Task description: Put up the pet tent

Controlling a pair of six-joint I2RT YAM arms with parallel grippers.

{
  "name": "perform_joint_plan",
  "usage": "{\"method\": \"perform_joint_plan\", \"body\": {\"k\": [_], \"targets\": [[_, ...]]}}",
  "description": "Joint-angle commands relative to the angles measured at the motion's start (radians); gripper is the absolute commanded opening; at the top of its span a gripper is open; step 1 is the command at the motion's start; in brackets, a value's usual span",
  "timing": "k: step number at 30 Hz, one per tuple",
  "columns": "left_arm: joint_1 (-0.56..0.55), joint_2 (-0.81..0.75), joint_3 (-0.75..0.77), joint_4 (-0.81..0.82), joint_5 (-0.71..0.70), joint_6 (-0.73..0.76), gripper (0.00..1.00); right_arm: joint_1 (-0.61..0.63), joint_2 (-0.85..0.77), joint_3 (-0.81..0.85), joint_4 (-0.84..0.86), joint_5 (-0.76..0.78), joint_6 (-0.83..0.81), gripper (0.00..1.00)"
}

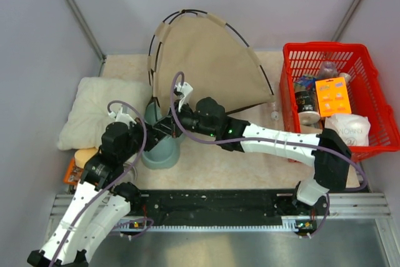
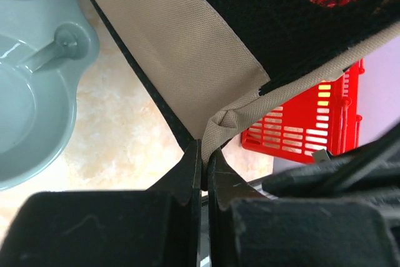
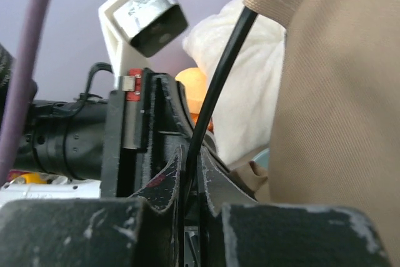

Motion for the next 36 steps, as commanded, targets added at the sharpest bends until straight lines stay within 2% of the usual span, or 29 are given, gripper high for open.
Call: {"method": "perform_joint_plan", "body": {"k": [1, 7, 12, 17, 27, 36], "targets": [[-0.002, -0.064, -0.031, 0.077, 0.047, 0.106, 0.0, -0.003, -0.071, -0.092, 0.159, 0.186, -0.018, 0.0], [-0.002, -0.145, -0.138, 0.176, 0.102, 0.329, 0.0, -0.004, -0.095, -0.157, 0.317, 0.341, 0.008, 0.0], [-0.002, -0.232, -0.221, 0.273, 0.091, 0.451, 0.0, -0.006, -0.062, -0.119, 0.342, 0.392, 0.007, 0.0], [-0.003, -0.28, -0.248, 0.278, 0.086, 0.57, 0.0, -0.006, -0.045, -0.08, 0.348, 0.421, -0.003, 0.0], [-0.003, -0.301, -0.294, 0.309, 0.151, 0.732, 0.0, -0.016, 0.017, 0.027, 0.354, 0.383, -0.021, 0.0], [-0.002, -0.295, -0.299, 0.284, 0.172, 0.777, 0.0, -0.035, 0.031, 0.053, 0.385, 0.438, -0.024, 0.0]]}}
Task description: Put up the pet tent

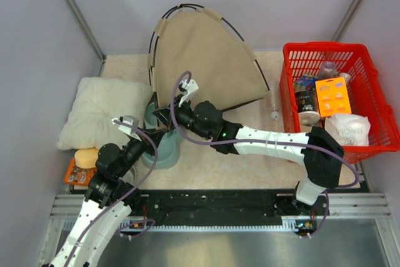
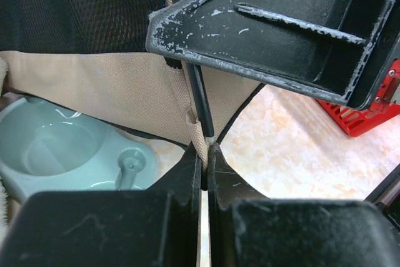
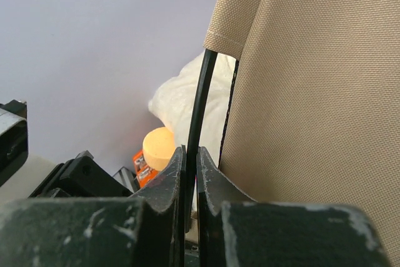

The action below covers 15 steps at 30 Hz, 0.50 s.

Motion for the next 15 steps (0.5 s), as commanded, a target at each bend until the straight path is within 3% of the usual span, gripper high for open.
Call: {"method": "perform_joint_plan", "body": {"k": [1, 15], "targets": [[-0.006, -0.004, -0.022, -0.089, 0.096, 0.043, 0.0, -0.052, -0.022, 0.096, 0.157, 0.157, -0.046, 0.0], [-0.006, 0.005, -0.033, -0.095, 0.096, 0.055, 0.0, -0.086, -0.044, 0.139, 0.14, 0.174, -0.026, 0.0]]}}
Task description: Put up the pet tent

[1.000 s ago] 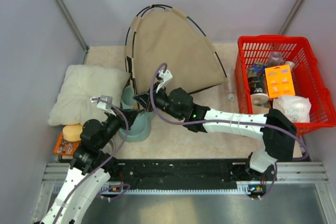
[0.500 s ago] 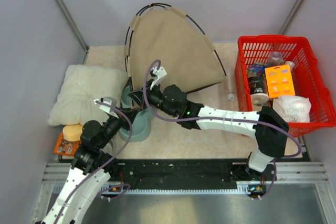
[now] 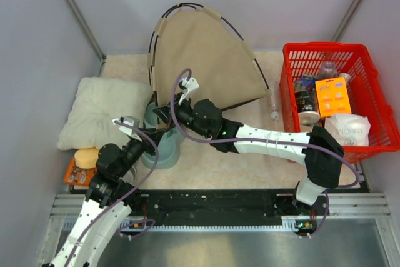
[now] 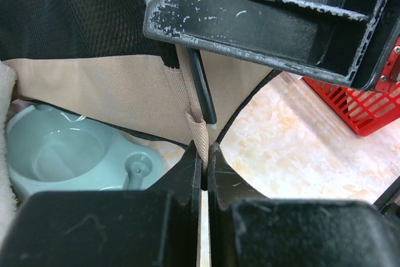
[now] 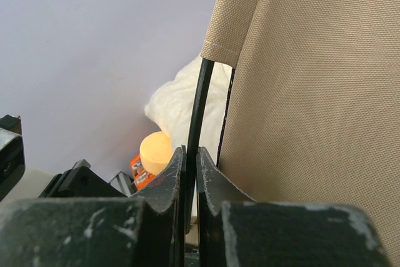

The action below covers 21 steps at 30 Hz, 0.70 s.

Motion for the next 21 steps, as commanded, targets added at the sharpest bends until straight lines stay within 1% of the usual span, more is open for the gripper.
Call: {"method": "perform_joint_plan", "body": {"k": [1, 6, 11, 18, 21], "targets": [[-0.007, 0.005, -0.025, -0.115, 0.097, 0.016, 0.0, -0.084, -0.047, 0.119, 0.173, 0.151, -0.022, 0.0], [-0.007, 0.008, -0.027, -0.118, 0.08, 0.022, 0.0, -0.092, -0.026, 0.176, 0.14, 0.148, -0.033, 0.0], [-0.007, 0.011, -0.027, -0.12, 0.091, 0.03, 0.0, -0.095, -0.004, 0.18, 0.121, 0.16, -0.024, 0.0], [-0.006, 0.016, -0.03, -0.118, 0.105, 0.037, 0.0, -0.098, 0.054, 0.235, 0.081, 0.18, -0.013, 0.0], [-0.007, 0.011, -0.028, -0.123, 0.099, 0.041, 0.0, -0.101, 0.06, 0.225, 0.087, 0.185, -0.004, 0.0]]}}
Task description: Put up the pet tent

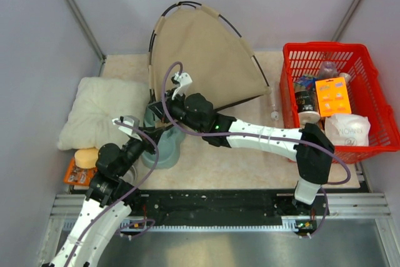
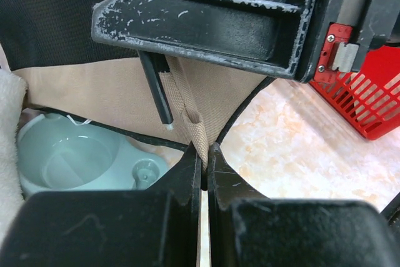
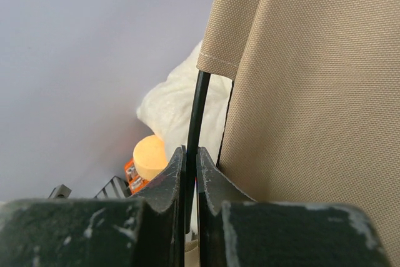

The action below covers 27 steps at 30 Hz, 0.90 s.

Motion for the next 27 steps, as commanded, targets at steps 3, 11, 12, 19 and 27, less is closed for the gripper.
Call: {"method": "perform_joint_plan", "body": {"k": [3, 11, 12, 19, 27], "targets": [[-0.008, 0.0, -0.026, -0.155, 0.1, 0.014, 0.0, -0.09, -0.032, 0.081, 0.186, 0.189, -0.015, 0.0], [-0.01, 0.005, -0.025, -0.158, 0.098, 0.011, 0.0, -0.098, -0.08, 0.044, 0.201, 0.196, -0.018, 0.0], [-0.01, 0.005, -0.025, -0.158, 0.098, 0.01, 0.0, -0.098, -0.081, 0.041, 0.211, 0.202, -0.017, 0.0], [-0.01, -0.009, -0.026, -0.161, 0.1, 0.002, 0.0, -0.118, -0.112, 0.013, 0.252, 0.21, -0.006, 0.0], [-0.01, 0.002, -0.026, -0.155, 0.106, -0.001, 0.0, -0.13, -0.161, -0.045, 0.295, 0.178, 0.025, 0.0]]}}
